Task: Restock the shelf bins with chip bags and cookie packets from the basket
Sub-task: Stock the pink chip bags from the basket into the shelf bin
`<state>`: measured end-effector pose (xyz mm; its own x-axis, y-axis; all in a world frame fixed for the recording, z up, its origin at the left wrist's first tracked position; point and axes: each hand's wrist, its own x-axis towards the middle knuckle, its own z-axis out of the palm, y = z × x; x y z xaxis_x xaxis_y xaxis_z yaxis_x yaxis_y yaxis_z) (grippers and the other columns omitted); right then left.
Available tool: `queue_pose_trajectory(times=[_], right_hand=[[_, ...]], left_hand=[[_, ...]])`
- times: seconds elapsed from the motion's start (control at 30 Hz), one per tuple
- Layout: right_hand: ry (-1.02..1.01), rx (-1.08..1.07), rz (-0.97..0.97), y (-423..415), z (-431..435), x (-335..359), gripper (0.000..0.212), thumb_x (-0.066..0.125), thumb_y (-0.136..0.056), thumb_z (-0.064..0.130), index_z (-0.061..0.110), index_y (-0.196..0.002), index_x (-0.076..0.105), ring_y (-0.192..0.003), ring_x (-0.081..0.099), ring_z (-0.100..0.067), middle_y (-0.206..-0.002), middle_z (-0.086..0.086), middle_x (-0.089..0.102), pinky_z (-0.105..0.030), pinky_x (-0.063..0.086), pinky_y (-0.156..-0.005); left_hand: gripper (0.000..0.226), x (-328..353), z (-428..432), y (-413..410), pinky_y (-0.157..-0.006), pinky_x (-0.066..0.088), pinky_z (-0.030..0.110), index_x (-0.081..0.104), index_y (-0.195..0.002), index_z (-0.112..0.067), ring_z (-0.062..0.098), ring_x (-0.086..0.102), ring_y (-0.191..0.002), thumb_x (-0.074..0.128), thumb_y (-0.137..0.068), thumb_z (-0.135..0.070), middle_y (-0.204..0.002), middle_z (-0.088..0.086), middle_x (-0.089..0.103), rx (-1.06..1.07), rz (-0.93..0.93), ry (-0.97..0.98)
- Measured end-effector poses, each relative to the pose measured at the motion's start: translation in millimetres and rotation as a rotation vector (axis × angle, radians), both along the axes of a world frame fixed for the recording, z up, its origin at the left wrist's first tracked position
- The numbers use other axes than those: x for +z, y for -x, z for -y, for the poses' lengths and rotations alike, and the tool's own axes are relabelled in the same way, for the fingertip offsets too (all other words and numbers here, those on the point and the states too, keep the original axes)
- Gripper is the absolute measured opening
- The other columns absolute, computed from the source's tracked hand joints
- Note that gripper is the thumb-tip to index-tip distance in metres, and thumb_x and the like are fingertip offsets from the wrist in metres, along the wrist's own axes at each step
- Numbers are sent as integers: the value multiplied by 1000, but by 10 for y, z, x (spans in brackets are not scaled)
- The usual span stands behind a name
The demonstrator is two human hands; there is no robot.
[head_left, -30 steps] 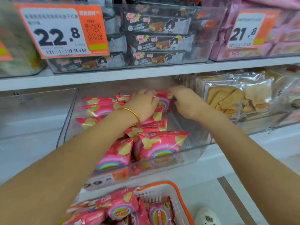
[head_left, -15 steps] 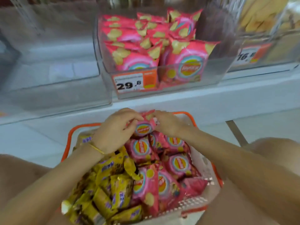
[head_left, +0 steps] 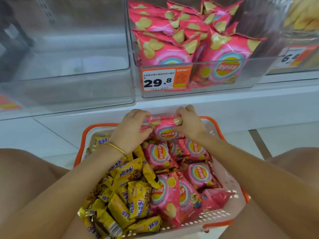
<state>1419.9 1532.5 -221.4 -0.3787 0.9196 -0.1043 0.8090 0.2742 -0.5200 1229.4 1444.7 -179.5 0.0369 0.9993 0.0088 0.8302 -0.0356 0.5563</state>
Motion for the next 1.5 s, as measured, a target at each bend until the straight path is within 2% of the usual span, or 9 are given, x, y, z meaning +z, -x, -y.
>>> queue_pose_trajectory(times=[0.17, 0.33, 0.5, 0.63, 0.73, 0.97, 1.07, 1.2, 1.5], right_hand=[[47, 58, -75, -464, 138, 724, 43, 83, -69, 24, 13, -96, 52, -84, 48, -16, -93, -2, 50, -23, 33, -64], [196, 200, -24, -956, 245, 1534, 66, 83, -68, 33, 20, -124, 51, -99, 57, -6, -112, 7, 58, -15, 47, -83], [40, 233, -78, -1239, 139, 2418, 37, 82, -67, 33, 31, -96, 60, -78, 62, 6, -84, 25, 67, -11, 49, -67], [-4, -77, -401, -1640, -160, 2740, 30, 80, -68, 25, 30, -92, 64, -75, 69, -5, -85, 10, 73, -27, 59, -68], [-276, -308, -491, -1745, -401, 2755, 43, 82, -68, 24, 22, -106, 61, -83, 65, -10, -97, 4, 69, -28, 54, -74], [-556, -319, -192, -1309, -857, 2457, 52, 73, -74, 46, 15, -108, 48, -96, 59, -29, -105, -5, 63, -34, 41, -68], [-590, -342, 106, -1140, -1036, 2358, 54, 66, -81, 50, 13, -112, 41, -101, 60, -32, -113, -8, 59, -32, 34, -65], [-676, -291, 278, -921, -1329, 2245, 48, 66, -86, 35, 10, -117, 40, -103, 61, -32, -117, -10, 57, -36, 44, -70], [-329, -92, 454, -649, -1951, 2344, 50, 60, -87, 7, 8, -134, 41, -118, 53, -35, -131, -15, 53, -41, 45, -85]], left_hand=[[94, 261, 25, -400, -98, 42, 27, 22, -145, -19, 15, 48, -121, 81, -71, -28, -125, 2, 45, -5, 269, 56], [83, 884, -139, -900, -82, 48, 26, 29, -138, -21, 8, 59, -93, 79, -72, -22, -85, -6, 47, -165, 332, -105], [82, 1732, -538, -1319, -78, 47, 23, 36, -133, -16, 6, 55, -83, 77, -66, -39, -94, -10, 53, -354, 310, -249], [34, 2100, -1030, -1392, -74, 36, 0, 51, -123, -6, -3, 52, -85, 57, -93, -21, -106, -1, 55, -188, 341, -371], [28, 2099, -1501, -1335, -87, 36, 20, 59, -117, 0, 22, 54, -106, 46, -96, -14, -117, 13, 60, -58, 21, -401], [60, 1690, -2333, -1387, -111, 24, 48, 29, -143, -4, 39, 24, -137, 33, -98, -43, -147, 26, 27, -35, -505, -7], [68, 1574, -2362, -1357, -117, 9, 45, 5, -151, -13, 32, 4, -145, 24, -99, -51, -158, 15, 4, 14, -560, 169], [70, 1568, -2337, -1364, -116, 4, 42, 3, -152, -12, 29, -2, -146, 24, -98, -52, -158, 13, -2, 36, -580, 214], [74, 1547, -2363, -1332, -117, 3, 51, -2, -151, -13, 30, -7, -145, 15, -96, -59, -159, 10, -8, 55, -613, 274]])
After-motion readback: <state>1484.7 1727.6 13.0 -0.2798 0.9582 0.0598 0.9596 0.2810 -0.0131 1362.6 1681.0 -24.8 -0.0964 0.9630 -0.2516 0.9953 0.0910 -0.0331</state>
